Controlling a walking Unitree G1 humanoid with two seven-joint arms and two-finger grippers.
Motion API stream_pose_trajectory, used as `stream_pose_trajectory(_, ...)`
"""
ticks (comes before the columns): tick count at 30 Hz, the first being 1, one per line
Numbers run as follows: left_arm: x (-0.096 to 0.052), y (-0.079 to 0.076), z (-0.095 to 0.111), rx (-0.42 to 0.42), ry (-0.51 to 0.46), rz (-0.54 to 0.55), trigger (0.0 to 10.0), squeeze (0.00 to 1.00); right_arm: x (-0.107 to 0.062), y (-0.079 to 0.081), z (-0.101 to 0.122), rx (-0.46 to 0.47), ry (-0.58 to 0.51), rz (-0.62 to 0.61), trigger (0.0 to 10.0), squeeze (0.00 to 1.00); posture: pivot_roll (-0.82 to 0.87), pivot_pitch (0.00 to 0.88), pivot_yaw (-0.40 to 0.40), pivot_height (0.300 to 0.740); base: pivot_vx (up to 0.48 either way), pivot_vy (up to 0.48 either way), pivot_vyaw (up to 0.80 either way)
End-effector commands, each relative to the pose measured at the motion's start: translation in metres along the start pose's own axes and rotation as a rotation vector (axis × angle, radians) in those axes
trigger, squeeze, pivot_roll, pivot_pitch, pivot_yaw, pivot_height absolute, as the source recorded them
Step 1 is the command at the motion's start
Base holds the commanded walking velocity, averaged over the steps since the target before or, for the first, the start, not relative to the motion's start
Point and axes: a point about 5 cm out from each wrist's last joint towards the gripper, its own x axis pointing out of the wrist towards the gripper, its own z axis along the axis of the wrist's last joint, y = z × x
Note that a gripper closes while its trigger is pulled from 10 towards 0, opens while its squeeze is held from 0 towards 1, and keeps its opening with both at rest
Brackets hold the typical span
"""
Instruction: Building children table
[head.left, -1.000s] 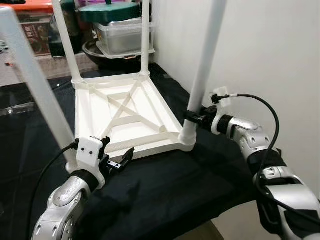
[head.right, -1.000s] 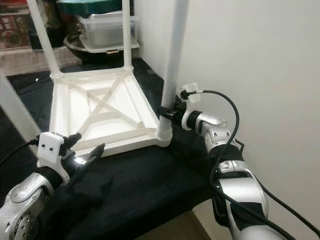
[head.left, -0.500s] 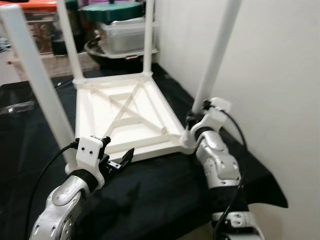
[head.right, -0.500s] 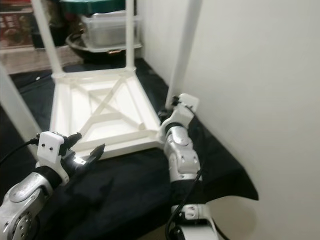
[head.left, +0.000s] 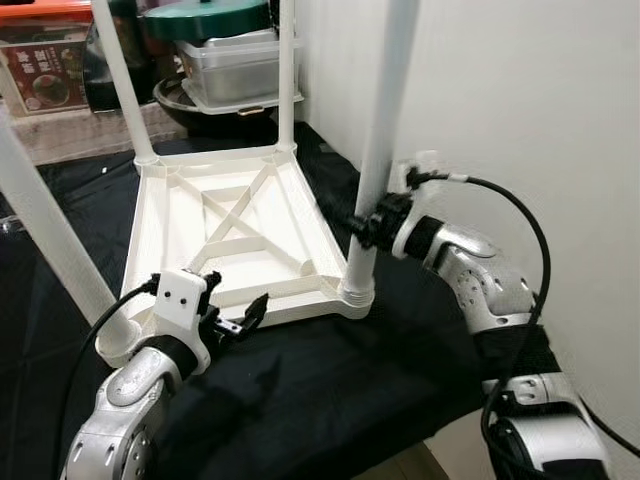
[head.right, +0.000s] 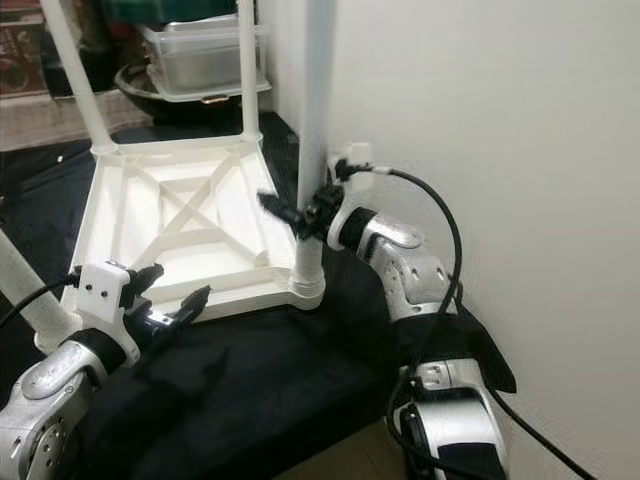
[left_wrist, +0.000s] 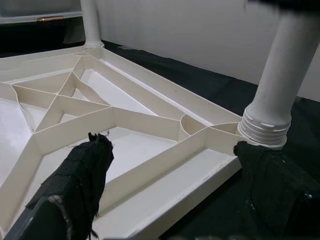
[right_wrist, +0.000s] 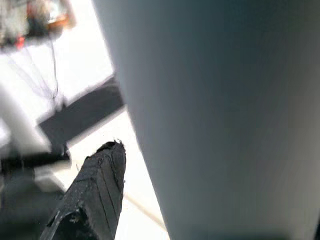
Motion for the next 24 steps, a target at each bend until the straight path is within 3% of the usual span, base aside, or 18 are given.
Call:
stream_pose_trajectory(1, -0.001, 0.001, -0.001, -0.002, 0.004, -0.005, 10.0, 0.0, 0.005, 0.006, -0.009, -0.007, 0.04, 0.062, 5.4, 0.0, 0.04, 0.0, -0.052, 0.74, 0.0, 0.0, 0.0)
stream_pose_trajectory(3, -0.001, 0.001, -0.001, 0.0, 0.005, -0.006, 10.0, 0.0, 0.004, 0.004, -0.013, -0.022, 0.061, 0.084, 5.4, 0.0, 0.04, 0.0, -0.052, 0.74, 0.0, 0.0, 0.0)
stream_pose_trajectory(4, -0.001, 0.001, -0.001, 0.002, 0.006, -0.007, 10.0, 0.0, 0.004, -0.002, -0.014, -0.015, 0.077, 0.058, 0.0, 0.0, 0.04, 0.0, -0.055, 0.74, 0.0, 0.0, 0.0)
stream_pose_trajectory(6, -0.001, 0.001, -0.001, 0.002, 0.006, -0.007, 10.0, 0.0, 0.004, -0.002, -0.014, -0.015, 0.077, 0.058, 0.0, 0.0, 0.04, 0.0, -0.055, 0.74, 0.0, 0.0, 0.0)
stream_pose_trajectory(8, -0.002, 0.001, -0.002, 0.006, 0.011, -0.012, 10.0, 0.0, 0.004, -0.024, -0.011, 0.063, 0.066, -0.196, 0.0, 0.0, 0.04, 0.0, -0.055, 0.74, 0.0, 0.0, 0.0)
stream_pose_trajectory(10, -0.003, 0.001, -0.002, 0.008, 0.013, -0.013, 10.0, 0.0, 0.003, -0.031, -0.009, 0.101, 0.061, -0.291, 0.0, 0.0, 0.04, 0.0, -0.055, 0.74, 0.0, 0.0, 0.0)
stream_pose_trajectory(11, -0.003, 0.001, -0.002, 0.008, 0.014, -0.015, 10.0, 0.0, 0.0, -0.04, -0.009, 0.125, 0.05, -0.464, 0.0, 0.0, 0.04, 0.0, -0.055, 0.74, 0.0, 0.0, 0.0)
stream_pose_trajectory(13, -0.003, 0.001, -0.002, 0.008, 0.014, -0.015, 10.0, 0.0, 0.0, -0.04, -0.009, 0.125, 0.05, -0.464, 0.0, 0.0, 0.04, 0.0, -0.055, 0.74, 0.0, 0.0, 0.0)
stream_pose_trajectory(14, -0.004, 0.001, -0.002, 0.008, 0.014, -0.017, 10.0, 0.0, -0.012, -0.049, -0.014, 0.168, 0.029, -0.748, 0.0, 0.0, 0.04, 0.0, -0.056, 0.74, 0.0, 0.0, 0.0)
stream_pose_trajectory(15, -0.004, 0.001, -0.002, 0.008, 0.014, -0.017, 10.0, 0.0, -0.012, -0.049, -0.014, 0.168, 0.029, -0.748, 0.0, 0.0, 0.04, 0.0, -0.056, 0.74, 0.0, 0.0, 0.0)
stream_pose_trajectory(16, -0.004, 0.0, -0.002, 0.006, 0.014, -0.018, 10.0, 0.0, -0.02, -0.042, -0.022, 0.186, 0.004, -0.925, 0.0, 0.0, 0.03, 0.0, -0.047, 0.74, 0.0, 0.0, 0.0)
stream_pose_trajectory(17, -0.004, 0.0, -0.002, 0.006, 0.014, -0.018, 10.0, 0.0, -0.02, -0.042, -0.022, 0.186, 0.004, -0.925, 0.0, 0.0, 0.03, 0.0, -0.047, 0.74, 0.0, 0.0, 0.0)
stream_pose_trajectory(18, -0.003, -0.001, -0.002, 0.003, 0.014, -0.021, 10.0, 0.0, -0.018, -0.022, -0.031, 0.216, -0.009, -0.996, 0.0, 0.0, 0.04, 0.0, -0.041, 0.74, 0.0, 0.0, 0.0)
stream_pose_trajectory(19, -0.003, -0.001, -0.002, 0.003, 0.014, -0.021, 10.0, 0.0, -0.018, -0.022, -0.031, 0.216, -0.009, -0.996, 0.0, 0.0, 0.04, 0.0, -0.041, 0.74, 0.0, 0.0, 0.0)
stream_pose_trajectory(20, -0.002, -0.002, -0.002, -0.002, 0.014, -0.028, 10.0, 0.0, -0.012, 0.001, -0.036, 0.254, -0.019, -0.99, 0.0, 0.0, 0.03, 0.0, -0.032, 0.74, 0.0, 0.0, 0.0)
stream_pose_trajectory(22, -0.002, -0.003, -0.002, -0.007, 0.014, -0.033, 10.0, 0.0, -0.005, 0.017, -0.037, 0.278, -0.028, -0.956, 0.0, 0.0, 0.03, 0.0, -0.032, 0.74, 0.0, 0.0, 0.0)
stream_pose_trajectory(23, 0.0, -0.004, -0.002, -0.006, 0.015, -0.041, 10.0, 0.0, 0.007, 0.029, -0.036, 0.298, -0.015, -0.875, 8.5, 0.0, 0.03, 0.0, -0.023, 0.74, 0.0, 0.0, 0.0)
stream_pose_trajectory(24, 0.0, -0.004, -0.002, -0.006, 0.015, -0.041, 10.0, 0.0, 0.007, 0.029, -0.036, 0.298, -0.015, -0.875, 8.5, 0.0, 0.03, 0.0, -0.023, 0.74, 0.0, 0.0, 0.0)
